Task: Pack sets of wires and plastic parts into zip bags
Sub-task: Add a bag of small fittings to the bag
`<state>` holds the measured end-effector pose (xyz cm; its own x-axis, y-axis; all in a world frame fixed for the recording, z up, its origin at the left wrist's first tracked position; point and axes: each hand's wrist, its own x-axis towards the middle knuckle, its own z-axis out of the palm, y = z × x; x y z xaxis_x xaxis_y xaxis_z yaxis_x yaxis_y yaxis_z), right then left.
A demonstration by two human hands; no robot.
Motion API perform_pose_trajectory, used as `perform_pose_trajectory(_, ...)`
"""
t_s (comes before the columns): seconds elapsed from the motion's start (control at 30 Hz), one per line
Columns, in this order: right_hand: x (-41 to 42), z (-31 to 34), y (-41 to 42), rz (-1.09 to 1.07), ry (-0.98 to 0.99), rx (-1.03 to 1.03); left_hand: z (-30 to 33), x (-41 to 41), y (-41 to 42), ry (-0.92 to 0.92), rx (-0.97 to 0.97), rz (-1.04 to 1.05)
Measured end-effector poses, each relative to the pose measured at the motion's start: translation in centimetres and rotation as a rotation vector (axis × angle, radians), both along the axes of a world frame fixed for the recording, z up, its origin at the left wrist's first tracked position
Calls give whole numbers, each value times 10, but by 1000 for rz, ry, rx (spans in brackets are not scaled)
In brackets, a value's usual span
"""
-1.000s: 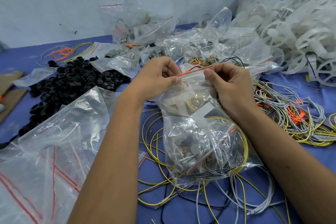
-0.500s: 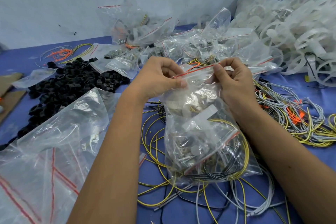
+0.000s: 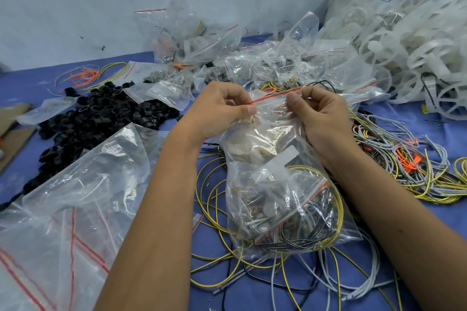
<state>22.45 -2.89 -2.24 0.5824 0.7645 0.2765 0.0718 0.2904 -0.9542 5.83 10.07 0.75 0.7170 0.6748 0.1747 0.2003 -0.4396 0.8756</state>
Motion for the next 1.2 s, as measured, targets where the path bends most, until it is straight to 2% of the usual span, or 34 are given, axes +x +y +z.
perform_pose_trajectory(0.23,1,-1,0,-14,18,20,-3,-6,2,1,-12,81)
perform_pose_trajectory(0.43,3,-4,2,7,-31,13,-3,-16,4,65,-12,5)
perform_pose_trajectory(0.67,5,-6,4,11,-11,35,-5,-14,5,25,1,64)
perform_pose_trajectory(0.83,5,-7,7,-12,-38,23,-11,-25,10,108,-48,36)
perform_pose_trajectory(1.2,6,-10,7,-25,-28,-1,-14,-30,15,16,-21,99)
